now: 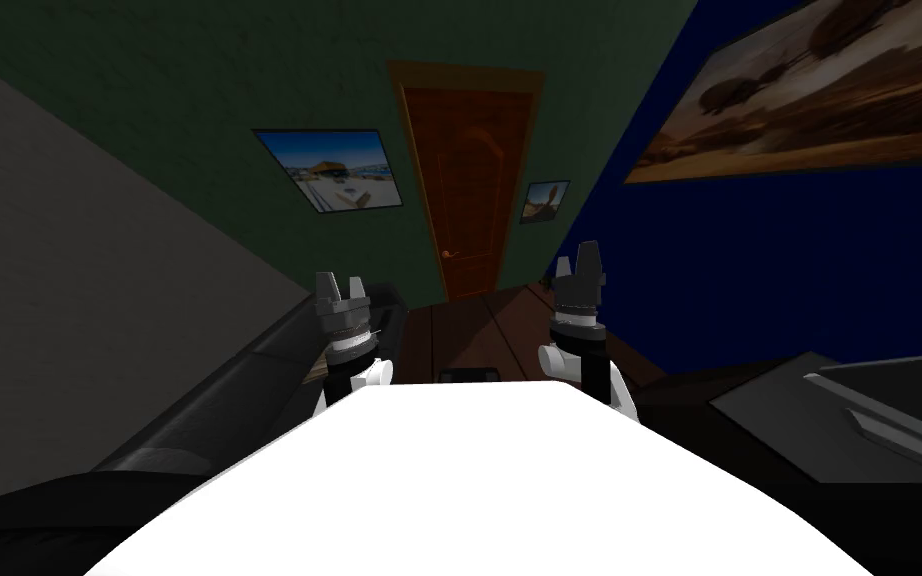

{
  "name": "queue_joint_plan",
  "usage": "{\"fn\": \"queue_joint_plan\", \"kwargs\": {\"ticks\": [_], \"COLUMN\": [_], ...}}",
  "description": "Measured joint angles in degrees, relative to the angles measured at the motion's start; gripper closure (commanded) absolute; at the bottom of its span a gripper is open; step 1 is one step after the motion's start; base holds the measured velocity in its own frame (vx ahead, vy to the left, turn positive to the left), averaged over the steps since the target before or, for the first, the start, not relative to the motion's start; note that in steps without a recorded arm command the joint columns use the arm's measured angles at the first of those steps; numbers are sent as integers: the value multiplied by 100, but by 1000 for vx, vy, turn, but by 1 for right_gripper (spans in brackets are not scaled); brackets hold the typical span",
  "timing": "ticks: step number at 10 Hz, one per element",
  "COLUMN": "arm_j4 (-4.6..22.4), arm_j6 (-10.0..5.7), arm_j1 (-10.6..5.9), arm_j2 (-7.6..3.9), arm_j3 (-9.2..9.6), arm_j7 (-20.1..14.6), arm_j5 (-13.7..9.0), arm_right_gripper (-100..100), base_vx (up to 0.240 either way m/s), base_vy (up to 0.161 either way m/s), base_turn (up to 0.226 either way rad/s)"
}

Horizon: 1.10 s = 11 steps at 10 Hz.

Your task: Pull the door open

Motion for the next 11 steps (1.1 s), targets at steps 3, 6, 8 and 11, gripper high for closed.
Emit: {"fn": "queue_joint_plan", "kwargs": {"ticks": [3, 6, 8, 11], "arm_j4": [217, 552, 738, 1004], "arm_j6": [-92, -213, -284, -390], "arm_j1": [65, 65, 131, 177], "arm_j2": [-152, -319, -453, -581], "arm_j3": [78, 132, 196, 279], "arm_j7": [36, 73, 101, 145], "arm_j5": [-203, -452, -665, -891], "arm_right_gripper": [-100, -100, -100, -100], "base_vx": [177, 167, 160, 111], "base_vy": [53, 57, 58, 47], "base_turn": [85, 109, 114, 86]}}
